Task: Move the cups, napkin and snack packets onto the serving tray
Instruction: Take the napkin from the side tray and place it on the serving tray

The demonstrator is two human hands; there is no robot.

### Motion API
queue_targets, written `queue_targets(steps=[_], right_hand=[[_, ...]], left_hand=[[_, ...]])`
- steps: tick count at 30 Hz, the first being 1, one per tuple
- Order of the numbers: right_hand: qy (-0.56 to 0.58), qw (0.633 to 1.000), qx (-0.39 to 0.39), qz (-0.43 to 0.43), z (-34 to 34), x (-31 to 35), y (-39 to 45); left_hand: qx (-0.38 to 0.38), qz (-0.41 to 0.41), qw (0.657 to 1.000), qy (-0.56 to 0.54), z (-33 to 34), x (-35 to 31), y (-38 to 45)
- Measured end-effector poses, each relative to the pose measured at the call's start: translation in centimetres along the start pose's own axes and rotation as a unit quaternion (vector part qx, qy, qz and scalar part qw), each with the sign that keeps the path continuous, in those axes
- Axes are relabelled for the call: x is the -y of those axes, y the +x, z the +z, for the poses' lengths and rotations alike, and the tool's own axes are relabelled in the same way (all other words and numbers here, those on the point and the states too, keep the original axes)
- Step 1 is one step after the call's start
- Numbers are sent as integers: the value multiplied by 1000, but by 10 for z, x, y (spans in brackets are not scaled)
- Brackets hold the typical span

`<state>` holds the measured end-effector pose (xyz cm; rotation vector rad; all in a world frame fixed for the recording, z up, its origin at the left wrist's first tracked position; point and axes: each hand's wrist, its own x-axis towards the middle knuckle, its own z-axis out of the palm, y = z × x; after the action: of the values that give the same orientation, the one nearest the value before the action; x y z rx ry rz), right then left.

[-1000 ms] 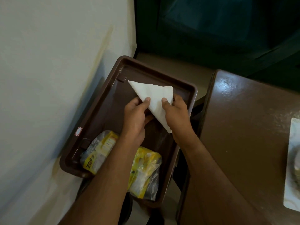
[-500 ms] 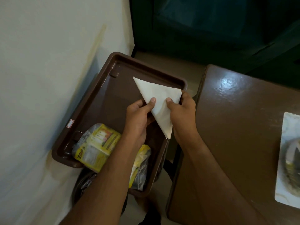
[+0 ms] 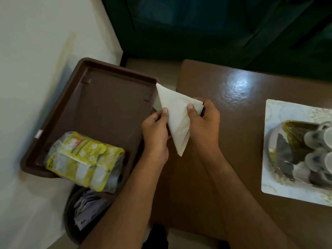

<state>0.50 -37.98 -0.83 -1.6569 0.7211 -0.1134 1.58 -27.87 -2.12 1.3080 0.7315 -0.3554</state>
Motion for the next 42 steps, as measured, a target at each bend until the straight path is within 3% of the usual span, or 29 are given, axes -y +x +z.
queue_targets(steps=[9, 18, 32, 42], right_hand=[[-20, 995, -52, -81, -132, -27, -8], [-55, 991, -100, -66, -248, -46, 1], [-133, 969, -190, -80, -407, -59, 17], [-178, 949, -249, -78, -495, -85, 22]], left_hand=[[-13, 103, 987, 126, 105, 77, -66], [66, 227, 963, 133, 193, 133, -122], [197, 86, 976, 46, 318, 195, -201], [254, -23, 960, 118, 379, 246, -249]])
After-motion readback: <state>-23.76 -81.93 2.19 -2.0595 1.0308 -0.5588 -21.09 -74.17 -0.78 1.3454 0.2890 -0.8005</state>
